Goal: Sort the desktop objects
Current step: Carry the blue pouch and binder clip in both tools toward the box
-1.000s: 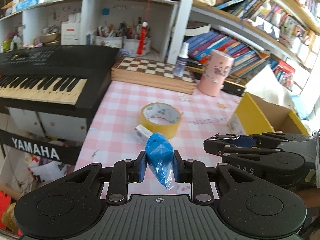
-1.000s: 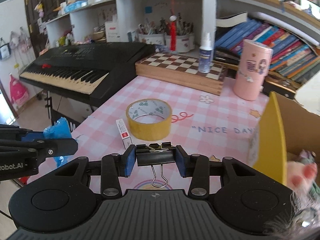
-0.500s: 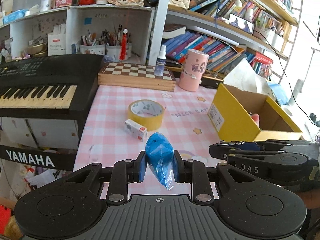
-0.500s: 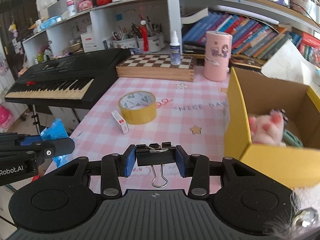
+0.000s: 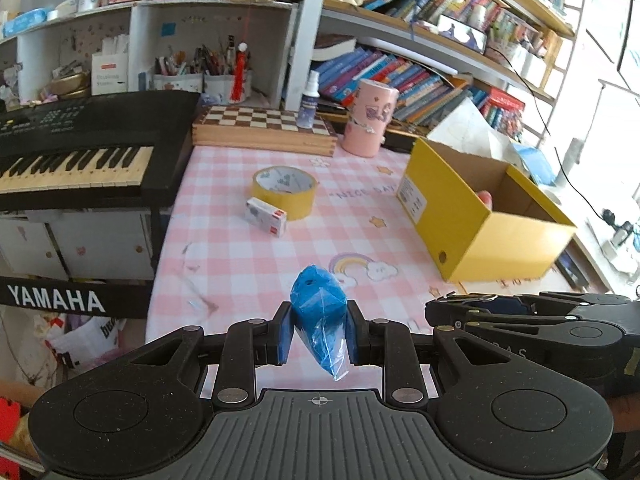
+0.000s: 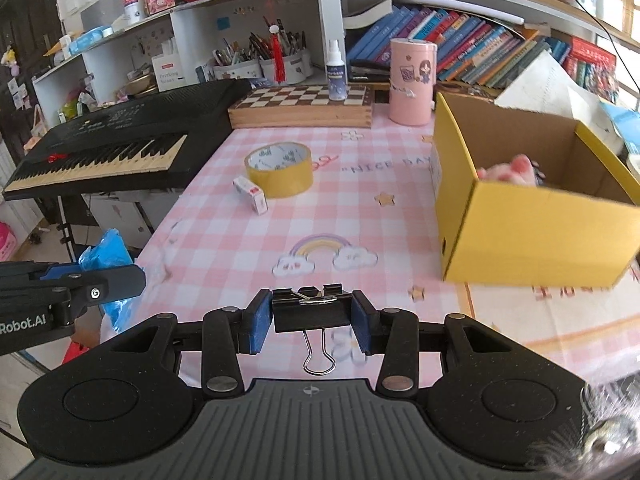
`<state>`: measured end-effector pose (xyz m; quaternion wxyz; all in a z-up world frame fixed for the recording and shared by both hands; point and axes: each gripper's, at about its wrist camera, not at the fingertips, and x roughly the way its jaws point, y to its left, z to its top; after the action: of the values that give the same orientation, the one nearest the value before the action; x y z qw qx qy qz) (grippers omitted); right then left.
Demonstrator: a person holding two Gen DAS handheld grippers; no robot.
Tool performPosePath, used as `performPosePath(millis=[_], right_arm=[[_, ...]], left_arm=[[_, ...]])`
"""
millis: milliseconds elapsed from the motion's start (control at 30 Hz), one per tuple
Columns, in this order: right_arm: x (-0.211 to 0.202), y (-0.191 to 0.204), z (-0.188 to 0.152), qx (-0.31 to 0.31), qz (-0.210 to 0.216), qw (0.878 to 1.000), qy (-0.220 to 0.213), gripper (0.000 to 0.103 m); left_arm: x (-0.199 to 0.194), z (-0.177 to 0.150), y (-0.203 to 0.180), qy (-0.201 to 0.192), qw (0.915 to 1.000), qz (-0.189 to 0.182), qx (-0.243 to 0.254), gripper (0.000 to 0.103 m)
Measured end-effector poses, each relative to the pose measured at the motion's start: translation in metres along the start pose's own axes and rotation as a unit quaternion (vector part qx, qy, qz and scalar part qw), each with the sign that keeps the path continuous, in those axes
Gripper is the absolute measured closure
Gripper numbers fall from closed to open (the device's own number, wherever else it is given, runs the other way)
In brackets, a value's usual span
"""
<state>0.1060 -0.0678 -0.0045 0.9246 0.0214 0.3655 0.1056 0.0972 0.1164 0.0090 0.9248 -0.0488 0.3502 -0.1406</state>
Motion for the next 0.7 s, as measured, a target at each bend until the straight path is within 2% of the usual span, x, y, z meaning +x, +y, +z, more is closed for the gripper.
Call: performPosePath(millis=[333, 700], right_arm=[[-0.033, -0.01, -0.034, 0.046, -0.032, 0.998, -0.011, 0.064], [-0.061, -0.022, -0.063, 0.082, -0.072, 0.994, -0.014, 0.064]], left_arm=[[-0.012, -0.018, -0.024, 0.012, 0.9978, -0.037, 0.054, 0.078], [-0.015, -0.029, -0.045, 0.021, 0.9929, -0.078, 0.088, 0.078]])
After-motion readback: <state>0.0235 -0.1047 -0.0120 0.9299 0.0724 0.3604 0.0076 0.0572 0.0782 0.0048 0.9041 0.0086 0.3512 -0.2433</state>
